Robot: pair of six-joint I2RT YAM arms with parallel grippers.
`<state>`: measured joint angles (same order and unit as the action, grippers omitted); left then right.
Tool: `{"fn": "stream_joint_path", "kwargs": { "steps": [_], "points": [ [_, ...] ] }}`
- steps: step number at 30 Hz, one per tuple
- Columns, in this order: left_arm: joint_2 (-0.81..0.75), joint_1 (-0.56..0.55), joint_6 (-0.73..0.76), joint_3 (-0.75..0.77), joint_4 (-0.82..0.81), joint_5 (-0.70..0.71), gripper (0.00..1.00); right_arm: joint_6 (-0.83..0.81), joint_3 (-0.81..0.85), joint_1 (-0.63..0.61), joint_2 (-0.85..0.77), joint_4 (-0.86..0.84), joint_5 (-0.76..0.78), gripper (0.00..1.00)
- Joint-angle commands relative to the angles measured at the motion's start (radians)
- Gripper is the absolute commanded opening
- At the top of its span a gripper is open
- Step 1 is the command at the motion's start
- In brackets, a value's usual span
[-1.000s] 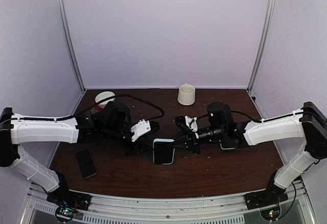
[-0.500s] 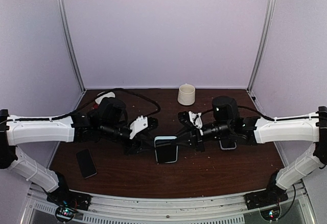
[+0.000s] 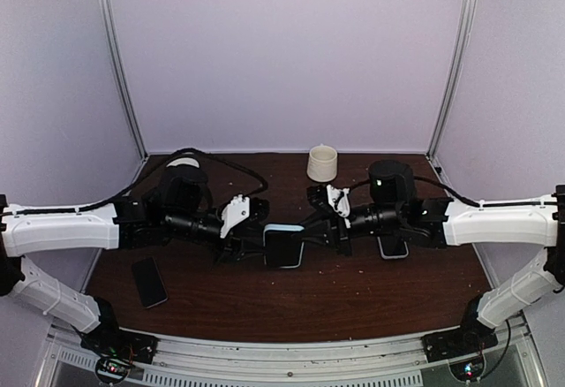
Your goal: Put the phone into the phone case
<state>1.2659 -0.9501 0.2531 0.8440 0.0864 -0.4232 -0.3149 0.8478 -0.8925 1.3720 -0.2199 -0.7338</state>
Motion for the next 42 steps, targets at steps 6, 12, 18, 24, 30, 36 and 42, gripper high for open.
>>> {"fn": "stream_joint_path", "kwargs": {
  "steps": [6,12,18,24,30,36,42],
  "points": [
    [0.073,-0.002,-0.024,0.082,-0.052,-0.049,0.00,0.008,0.038,-0.010,-0.058,-0.093,-0.043,0.00],
    [0.060,-0.006,-0.019,0.083,-0.029,-0.031,0.00,-0.009,0.026,-0.011,-0.060,-0.036,0.011,0.28],
    [0.045,-0.008,-0.021,0.088,-0.030,-0.014,0.00,-0.005,0.014,-0.010,-0.047,-0.007,0.056,0.50],
    [0.003,-0.008,-0.028,0.076,-0.044,-0.021,0.00,0.020,-0.036,-0.008,-0.036,-0.033,0.049,0.48],
    [0.004,-0.009,-0.030,0.082,-0.038,-0.027,0.00,0.060,-0.021,-0.008,-0.008,-0.064,0.028,0.15],
    [-0.002,-0.009,-0.074,0.111,-0.030,-0.006,0.00,0.054,-0.011,-0.009,-0.004,-0.045,0.041,0.19],
    [-0.039,-0.009,-0.127,0.122,-0.064,-0.072,0.00,0.097,-0.037,-0.009,0.014,-0.097,0.034,0.42]
  ]
}}
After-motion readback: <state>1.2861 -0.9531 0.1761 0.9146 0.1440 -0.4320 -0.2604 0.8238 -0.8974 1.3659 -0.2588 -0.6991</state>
